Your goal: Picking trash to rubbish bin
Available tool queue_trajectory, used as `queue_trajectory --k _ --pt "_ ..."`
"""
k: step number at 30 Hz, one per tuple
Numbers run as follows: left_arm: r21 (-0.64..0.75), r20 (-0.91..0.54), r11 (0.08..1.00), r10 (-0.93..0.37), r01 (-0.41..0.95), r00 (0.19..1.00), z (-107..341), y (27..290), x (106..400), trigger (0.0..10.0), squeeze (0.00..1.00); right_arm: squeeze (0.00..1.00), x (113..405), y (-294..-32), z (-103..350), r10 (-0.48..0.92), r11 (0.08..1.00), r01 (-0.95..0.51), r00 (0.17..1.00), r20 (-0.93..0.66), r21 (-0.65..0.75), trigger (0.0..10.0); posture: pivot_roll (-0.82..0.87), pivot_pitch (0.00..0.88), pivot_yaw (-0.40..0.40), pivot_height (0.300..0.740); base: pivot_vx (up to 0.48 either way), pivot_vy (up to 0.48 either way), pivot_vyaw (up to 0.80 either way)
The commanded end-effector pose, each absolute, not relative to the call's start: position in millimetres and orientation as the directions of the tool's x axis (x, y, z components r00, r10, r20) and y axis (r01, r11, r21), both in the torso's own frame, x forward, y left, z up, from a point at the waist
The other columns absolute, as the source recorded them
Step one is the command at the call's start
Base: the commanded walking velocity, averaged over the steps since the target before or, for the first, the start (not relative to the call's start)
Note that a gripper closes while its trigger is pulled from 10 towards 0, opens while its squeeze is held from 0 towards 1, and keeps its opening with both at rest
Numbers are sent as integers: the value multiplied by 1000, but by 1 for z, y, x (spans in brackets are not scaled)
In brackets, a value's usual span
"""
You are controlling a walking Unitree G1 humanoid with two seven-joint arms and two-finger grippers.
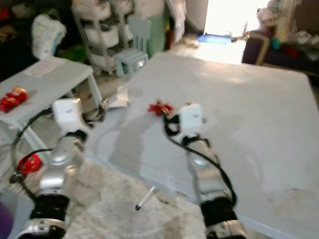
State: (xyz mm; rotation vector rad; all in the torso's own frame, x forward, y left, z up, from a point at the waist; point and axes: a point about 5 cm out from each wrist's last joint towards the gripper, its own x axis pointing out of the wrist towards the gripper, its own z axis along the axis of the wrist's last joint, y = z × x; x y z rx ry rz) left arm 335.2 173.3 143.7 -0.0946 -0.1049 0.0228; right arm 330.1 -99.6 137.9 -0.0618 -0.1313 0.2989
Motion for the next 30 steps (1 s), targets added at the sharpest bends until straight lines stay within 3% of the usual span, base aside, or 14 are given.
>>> queue_trajectory --k 1,22,30 --pt "-94 89 996 12 -3 996 143 165 337 10000 0 0 329 -109 138 275 960 -266 953 124 -81 10000 -17 17 29 740 0 0 0" --pt "-94 84 995 -19 27 996 145 163 344 10000 0 0 329 -109 140 279 959 -270 952 129 -82 10000 -23 17 28 740 0 0 0" --pt "-92 103 995 -29 38 994 149 163 346 10000 0 0 330 -109 140 276 960 -267 952 131 -82 10000 -22 19 30 740 323 0 0"
